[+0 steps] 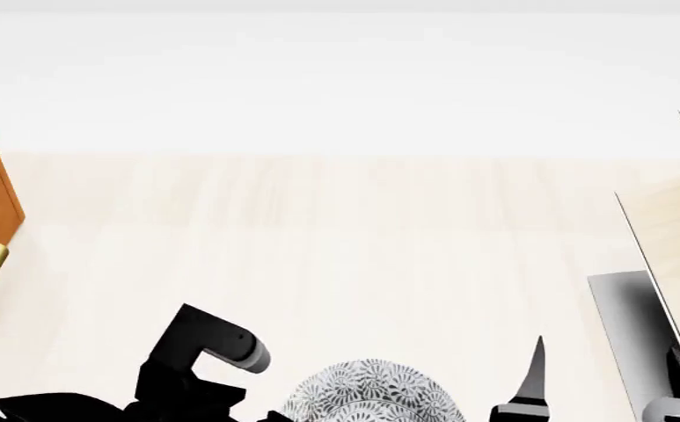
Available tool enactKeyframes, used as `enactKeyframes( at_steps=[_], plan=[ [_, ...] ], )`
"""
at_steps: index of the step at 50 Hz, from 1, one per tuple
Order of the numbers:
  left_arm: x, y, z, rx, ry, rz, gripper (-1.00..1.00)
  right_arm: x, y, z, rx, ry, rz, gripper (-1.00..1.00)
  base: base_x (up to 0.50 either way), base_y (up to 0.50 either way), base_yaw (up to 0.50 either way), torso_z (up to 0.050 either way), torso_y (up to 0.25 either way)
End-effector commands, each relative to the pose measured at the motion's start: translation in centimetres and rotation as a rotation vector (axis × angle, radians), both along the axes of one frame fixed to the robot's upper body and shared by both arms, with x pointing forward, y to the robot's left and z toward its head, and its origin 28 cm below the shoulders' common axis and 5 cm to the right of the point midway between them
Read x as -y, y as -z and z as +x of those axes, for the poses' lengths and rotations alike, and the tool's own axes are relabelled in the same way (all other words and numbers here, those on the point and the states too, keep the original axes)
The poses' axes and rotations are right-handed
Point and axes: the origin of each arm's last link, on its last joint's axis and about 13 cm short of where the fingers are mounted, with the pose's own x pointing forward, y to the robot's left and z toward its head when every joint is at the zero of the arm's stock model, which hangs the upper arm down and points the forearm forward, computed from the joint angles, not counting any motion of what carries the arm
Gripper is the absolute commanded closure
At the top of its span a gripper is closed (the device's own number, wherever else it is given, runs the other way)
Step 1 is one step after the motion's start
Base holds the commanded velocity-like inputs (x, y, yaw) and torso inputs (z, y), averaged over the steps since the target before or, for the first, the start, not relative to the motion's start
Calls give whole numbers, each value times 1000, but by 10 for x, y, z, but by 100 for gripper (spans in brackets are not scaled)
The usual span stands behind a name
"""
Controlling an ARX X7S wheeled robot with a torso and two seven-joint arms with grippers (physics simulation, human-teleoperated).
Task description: Close the top drawer of the cabinet and put the bowl on top of it.
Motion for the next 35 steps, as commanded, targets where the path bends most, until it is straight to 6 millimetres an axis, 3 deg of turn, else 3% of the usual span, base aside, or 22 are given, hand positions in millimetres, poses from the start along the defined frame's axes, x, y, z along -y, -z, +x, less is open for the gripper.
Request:
enactKeyframes(
  at_steps=[1, 33, 34, 35],
  plan=[
    [3, 12, 3, -23, -10, 20, -100, 1, 3, 1, -7, 2, 3, -100, 0, 0, 0, 0, 0],
    [13, 20, -2, 9, 34, 46, -100, 4, 3, -3, -2, 13, 5, -100, 0, 0, 0, 0, 0],
    [13, 19, -2, 8, 28, 43, 100, 4, 3, -3, -2, 15, 4, -100, 0, 0, 0, 0, 0],
    [13, 19, -2, 6, 25, 40, 100, 5, 3, -3, -2, 16, 4, -100, 0, 0, 0, 0, 0]
  ],
)
